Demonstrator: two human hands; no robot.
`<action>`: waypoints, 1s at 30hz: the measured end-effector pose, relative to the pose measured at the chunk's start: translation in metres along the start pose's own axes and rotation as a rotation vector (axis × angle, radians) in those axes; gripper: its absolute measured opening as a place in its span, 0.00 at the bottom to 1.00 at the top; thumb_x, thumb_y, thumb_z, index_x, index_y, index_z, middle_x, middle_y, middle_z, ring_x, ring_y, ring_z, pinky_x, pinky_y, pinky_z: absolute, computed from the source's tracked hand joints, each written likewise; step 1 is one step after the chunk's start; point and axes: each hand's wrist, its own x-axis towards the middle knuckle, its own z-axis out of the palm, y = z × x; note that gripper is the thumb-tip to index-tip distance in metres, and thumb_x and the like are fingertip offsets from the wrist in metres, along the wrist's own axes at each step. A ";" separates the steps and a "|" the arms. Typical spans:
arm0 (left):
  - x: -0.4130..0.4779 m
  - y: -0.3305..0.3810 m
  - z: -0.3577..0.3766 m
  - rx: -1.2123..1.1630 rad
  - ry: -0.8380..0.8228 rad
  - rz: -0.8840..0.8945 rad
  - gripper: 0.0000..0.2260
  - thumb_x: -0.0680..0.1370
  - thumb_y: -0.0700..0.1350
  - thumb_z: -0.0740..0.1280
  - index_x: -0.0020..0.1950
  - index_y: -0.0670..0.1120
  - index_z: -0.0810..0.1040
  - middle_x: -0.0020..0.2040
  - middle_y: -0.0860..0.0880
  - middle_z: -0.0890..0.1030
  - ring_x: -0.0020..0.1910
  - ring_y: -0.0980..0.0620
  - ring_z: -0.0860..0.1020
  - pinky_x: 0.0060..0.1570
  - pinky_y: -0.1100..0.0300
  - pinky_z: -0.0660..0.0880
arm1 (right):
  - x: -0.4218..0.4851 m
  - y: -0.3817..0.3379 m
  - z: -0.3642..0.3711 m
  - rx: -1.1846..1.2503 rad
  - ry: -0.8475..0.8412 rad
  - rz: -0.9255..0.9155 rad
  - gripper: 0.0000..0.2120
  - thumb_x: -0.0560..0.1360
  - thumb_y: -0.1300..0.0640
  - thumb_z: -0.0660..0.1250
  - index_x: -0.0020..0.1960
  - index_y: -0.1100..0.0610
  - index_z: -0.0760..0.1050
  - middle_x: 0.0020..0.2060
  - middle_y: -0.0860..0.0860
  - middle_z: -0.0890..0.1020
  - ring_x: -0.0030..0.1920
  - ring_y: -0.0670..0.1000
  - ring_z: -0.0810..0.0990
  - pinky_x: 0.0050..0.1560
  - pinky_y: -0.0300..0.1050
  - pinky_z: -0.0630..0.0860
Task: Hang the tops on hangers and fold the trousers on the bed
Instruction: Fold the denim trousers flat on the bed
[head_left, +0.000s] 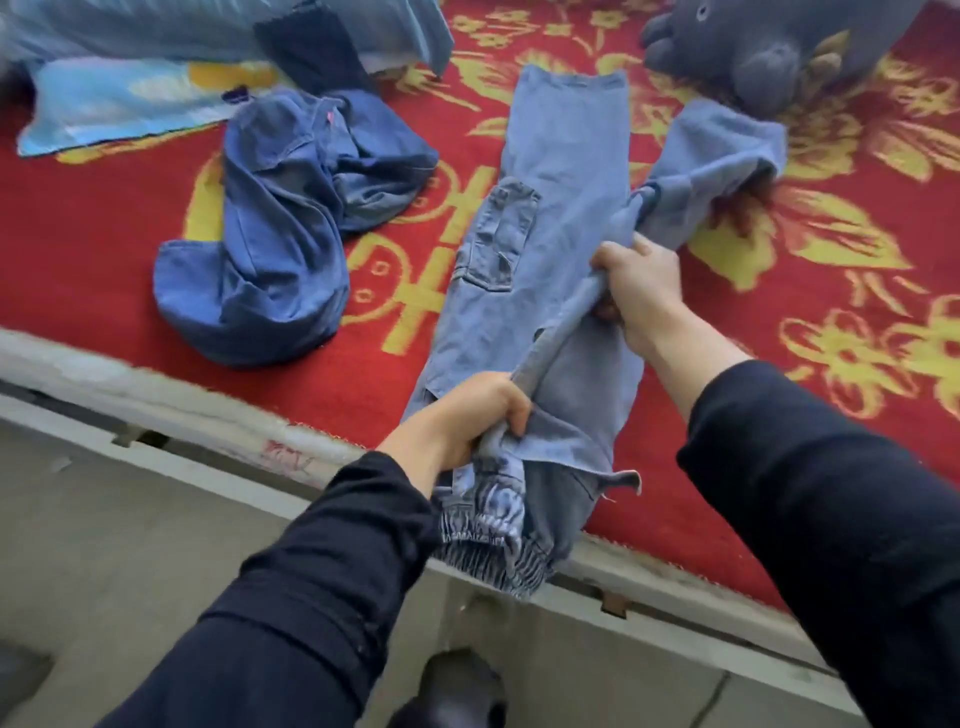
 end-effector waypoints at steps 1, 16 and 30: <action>-0.003 -0.009 -0.021 0.033 0.091 -0.034 0.11 0.53 0.33 0.58 0.31 0.45 0.63 0.29 0.47 0.63 0.26 0.49 0.62 0.28 0.61 0.57 | -0.006 0.001 0.023 -0.115 -0.196 -0.037 0.05 0.74 0.60 0.67 0.41 0.51 0.76 0.30 0.51 0.73 0.23 0.46 0.70 0.23 0.36 0.65; 0.119 0.081 -0.084 0.713 0.560 0.169 0.16 0.73 0.41 0.63 0.61 0.47 0.71 0.60 0.44 0.72 0.63 0.43 0.69 0.59 0.54 0.66 | 0.121 0.015 0.043 -0.452 -0.211 0.281 0.12 0.75 0.58 0.65 0.58 0.56 0.77 0.40 0.53 0.78 0.38 0.53 0.76 0.37 0.46 0.76; 0.313 0.198 -0.101 1.034 0.471 0.432 0.32 0.76 0.45 0.64 0.78 0.52 0.54 0.78 0.49 0.54 0.77 0.49 0.52 0.72 0.51 0.55 | 0.303 0.047 0.023 0.302 0.550 0.634 0.11 0.76 0.51 0.66 0.50 0.59 0.70 0.39 0.55 0.77 0.34 0.50 0.78 0.29 0.41 0.72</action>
